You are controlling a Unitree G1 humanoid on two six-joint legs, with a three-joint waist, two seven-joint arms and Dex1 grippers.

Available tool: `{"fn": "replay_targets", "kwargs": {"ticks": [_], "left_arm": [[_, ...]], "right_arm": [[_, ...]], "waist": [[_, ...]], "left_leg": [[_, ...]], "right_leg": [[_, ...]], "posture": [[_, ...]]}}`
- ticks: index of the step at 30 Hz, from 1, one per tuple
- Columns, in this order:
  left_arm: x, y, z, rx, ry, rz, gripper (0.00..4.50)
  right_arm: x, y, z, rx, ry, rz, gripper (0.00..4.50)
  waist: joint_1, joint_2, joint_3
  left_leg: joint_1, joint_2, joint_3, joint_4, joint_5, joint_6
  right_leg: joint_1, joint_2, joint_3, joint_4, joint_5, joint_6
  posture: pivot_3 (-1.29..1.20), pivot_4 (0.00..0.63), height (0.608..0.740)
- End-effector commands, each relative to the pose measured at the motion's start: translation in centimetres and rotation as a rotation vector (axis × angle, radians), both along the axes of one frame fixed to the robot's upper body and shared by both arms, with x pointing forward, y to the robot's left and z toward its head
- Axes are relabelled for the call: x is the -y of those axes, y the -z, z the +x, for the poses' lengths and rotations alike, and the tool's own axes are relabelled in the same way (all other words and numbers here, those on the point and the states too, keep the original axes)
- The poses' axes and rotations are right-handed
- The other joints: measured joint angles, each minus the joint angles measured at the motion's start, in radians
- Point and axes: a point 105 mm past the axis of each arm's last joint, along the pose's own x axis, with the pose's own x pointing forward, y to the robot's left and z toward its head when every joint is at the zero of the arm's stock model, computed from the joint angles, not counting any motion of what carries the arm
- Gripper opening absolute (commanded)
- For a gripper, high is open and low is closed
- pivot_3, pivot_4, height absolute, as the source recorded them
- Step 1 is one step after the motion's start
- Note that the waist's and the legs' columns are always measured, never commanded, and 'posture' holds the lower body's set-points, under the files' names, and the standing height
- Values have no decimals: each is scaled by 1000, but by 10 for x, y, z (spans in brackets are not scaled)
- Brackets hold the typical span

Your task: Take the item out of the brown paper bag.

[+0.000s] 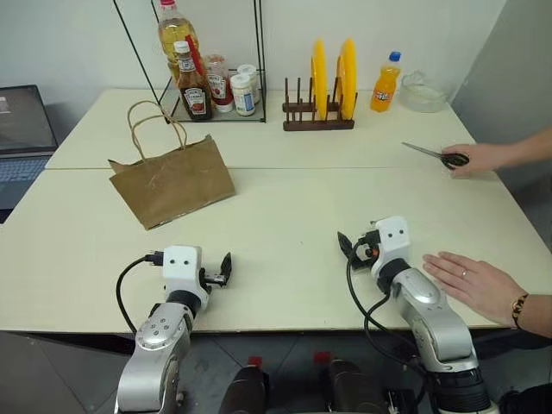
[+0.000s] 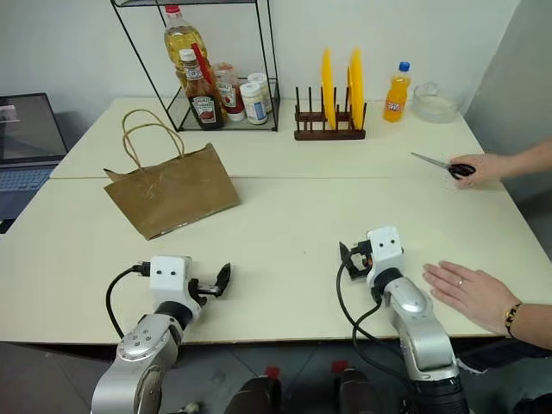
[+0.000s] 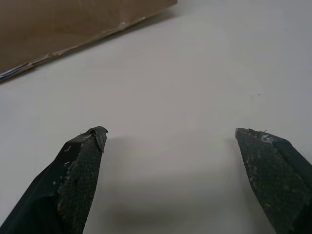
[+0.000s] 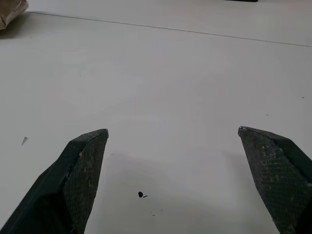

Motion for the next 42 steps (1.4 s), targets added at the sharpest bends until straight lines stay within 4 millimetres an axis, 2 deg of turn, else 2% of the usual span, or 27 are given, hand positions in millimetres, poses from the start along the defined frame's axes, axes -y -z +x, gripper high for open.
{"fn": "replay_targets", "kwargs": {"ticks": [1,4,10,14,18,20,24,28,32,38,42], "left_arm": [[-1,-13,1,58,-16,-4,4485],[2,-12,4,61,-22,-12,4485],[2,-13,2,54,0,-7,4485],[-14,-13,-2,19,64,-31,4485],[-34,-32,-2,5,197,-32,4485],[-43,-45,0,1,263,33,4485],[-63,-97,23,75,296,191,4485],[-60,-150,46,183,303,393,4485],[-63,-195,64,265,208,638,4485],[-68,-232,72,348,108,938,4485],[-77,-236,83,343,66,1021,4485]], "right_arm": [[-2,-17,4,73,-7,0,4500],[4,-17,6,71,20,-3,4500],[-2,-20,2,79,-16,-10,4500],[6,-23,6,89,2,-21,4500],[-3,-40,10,116,-67,-5,4500],[-12,-49,9,124,-148,8,4500],[-46,-80,0,158,-405,104,4500],[-75,-105,-19,174,-651,209,4500],[-83,-120,-28,183,-765,262,4500],[-85,-140,-24,231,-775,277,4500],[-87,-145,-23,248,-767,281,4500]], "waist": [[0,0,0],[1,0,0],[1,0,0],[0,0,0],[0,0,0],[-1,0,0],[1,-3,4],[0,-4,4],[-1,-4,4],[-6,-4,5],[-4,-4,5]], "left_leg": [[0,0,0,0,0,0],[0,0,0,0,0,0],[0,0,0,0,0,0],[0,0,0,0,0,0],[0,0,0,0,0,0],[0,0,0,0,0,0],[0,0,-1,0,0,0],[0,0,-2,-1,0,0],[-1,0,-1,-2,0,0],[-1,0,-1,-4,0,0],[-1,0,0,-4,0,0]], "right_leg": [[0,0,0,0,0,0],[0,0,0,0,0,0],[0,0,0,0,0,0],[0,0,0,0,0,0],[0,1,-1,1,0,0],[-1,1,-1,1,0,0],[-1,1,-2,0,0,0],[-1,1,-2,0,0,0],[-1,0,-2,0,0,0],[-4,0,-1,1,0,-1],[-4,1,-3,1,0,-1]], "posture": [[0,150,740],[0,150,740],[0,150,740],[0,150,740],[0,150,740],[0,150,740],[0,150,740],[0,150,740],[0,150,740],[0,150,740],[0,150,740]]}}
